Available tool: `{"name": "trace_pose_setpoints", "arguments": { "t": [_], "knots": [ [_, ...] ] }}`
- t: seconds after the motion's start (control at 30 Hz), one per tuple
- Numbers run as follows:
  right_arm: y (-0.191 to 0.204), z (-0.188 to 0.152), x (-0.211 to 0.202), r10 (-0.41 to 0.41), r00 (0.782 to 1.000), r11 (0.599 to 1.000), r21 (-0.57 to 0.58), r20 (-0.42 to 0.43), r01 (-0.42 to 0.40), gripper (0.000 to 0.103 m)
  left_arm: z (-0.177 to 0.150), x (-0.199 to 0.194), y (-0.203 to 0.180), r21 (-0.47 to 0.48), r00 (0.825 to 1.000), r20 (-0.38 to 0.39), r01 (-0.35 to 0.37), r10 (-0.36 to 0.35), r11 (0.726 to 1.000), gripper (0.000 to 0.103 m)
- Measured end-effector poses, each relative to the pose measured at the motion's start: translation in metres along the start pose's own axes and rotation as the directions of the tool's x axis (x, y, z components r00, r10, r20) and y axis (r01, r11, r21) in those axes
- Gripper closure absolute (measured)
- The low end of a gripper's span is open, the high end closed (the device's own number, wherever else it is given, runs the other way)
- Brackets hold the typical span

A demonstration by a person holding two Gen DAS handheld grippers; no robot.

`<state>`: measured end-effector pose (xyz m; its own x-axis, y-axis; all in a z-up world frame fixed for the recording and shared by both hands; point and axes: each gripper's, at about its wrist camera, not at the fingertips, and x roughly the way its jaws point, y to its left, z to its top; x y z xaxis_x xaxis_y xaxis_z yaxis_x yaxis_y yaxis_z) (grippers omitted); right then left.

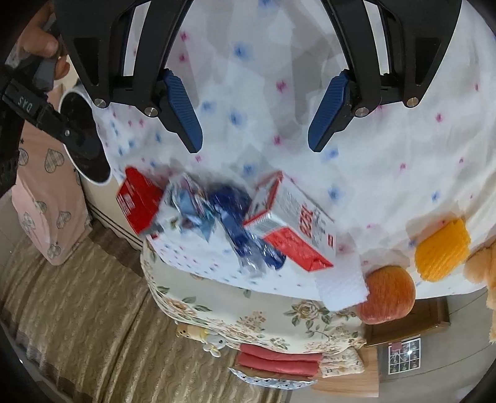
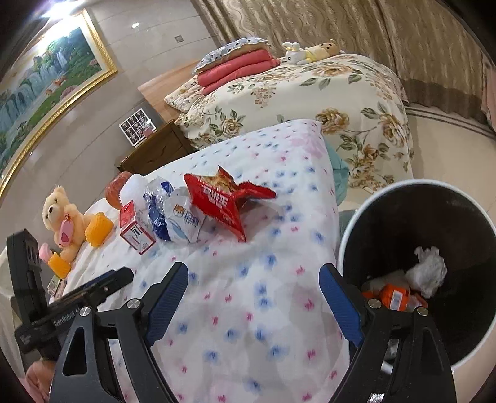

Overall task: Collect trash
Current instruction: 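Move both open tools back toward the items on the bed, then grasp the red-and-white milk box with the left tool while the right tool grasps the red snack bag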

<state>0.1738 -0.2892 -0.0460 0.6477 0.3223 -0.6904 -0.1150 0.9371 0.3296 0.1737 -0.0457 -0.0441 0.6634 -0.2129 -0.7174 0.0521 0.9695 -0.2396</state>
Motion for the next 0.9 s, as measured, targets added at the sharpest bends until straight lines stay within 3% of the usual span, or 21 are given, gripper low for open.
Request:
{"name": "trace_pose_setpoints", "arguments": {
  "t": [0.4,0.73,0.77,0.8,0.83,0.9],
  "knots": [
    [0.009,0.028,0.035,0.010,1.000,0.997,-0.071,-0.030,-0.012,0.015,0.033,0.033,0.003,-0.022,0.998,-0.001,-0.063,0.063,0.998,0.026],
    [0.014,0.042,0.054,0.017,0.999,0.996,-0.092,-0.036,-0.020,0.016,0.036,0.042,0.014,-0.051,0.990,0.000,-0.137,0.138,0.989,0.027],
    [0.016,0.042,0.055,0.020,0.999,0.995,-0.096,-0.037,-0.024,0.020,0.036,0.041,0.015,-0.053,0.991,0.003,-0.136,0.136,0.989,0.030],
    [0.018,0.042,0.057,0.021,0.999,0.995,-0.102,-0.041,-0.025,0.029,0.036,0.040,0.016,-0.050,0.991,0.010,-0.134,0.134,0.990,0.033],
    [0.019,0.042,0.059,0.016,0.999,0.994,-0.107,-0.046,-0.020,0.036,0.036,0.038,0.017,-0.043,0.991,0.012,-0.136,0.137,0.990,0.042],
    [0.022,0.041,0.061,0.003,0.998,0.993,-0.116,-0.056,-0.009,0.067,0.034,0.038,0.019,-0.035,0.992,0.009,-0.126,0.127,0.991,0.057]
  ]
}}
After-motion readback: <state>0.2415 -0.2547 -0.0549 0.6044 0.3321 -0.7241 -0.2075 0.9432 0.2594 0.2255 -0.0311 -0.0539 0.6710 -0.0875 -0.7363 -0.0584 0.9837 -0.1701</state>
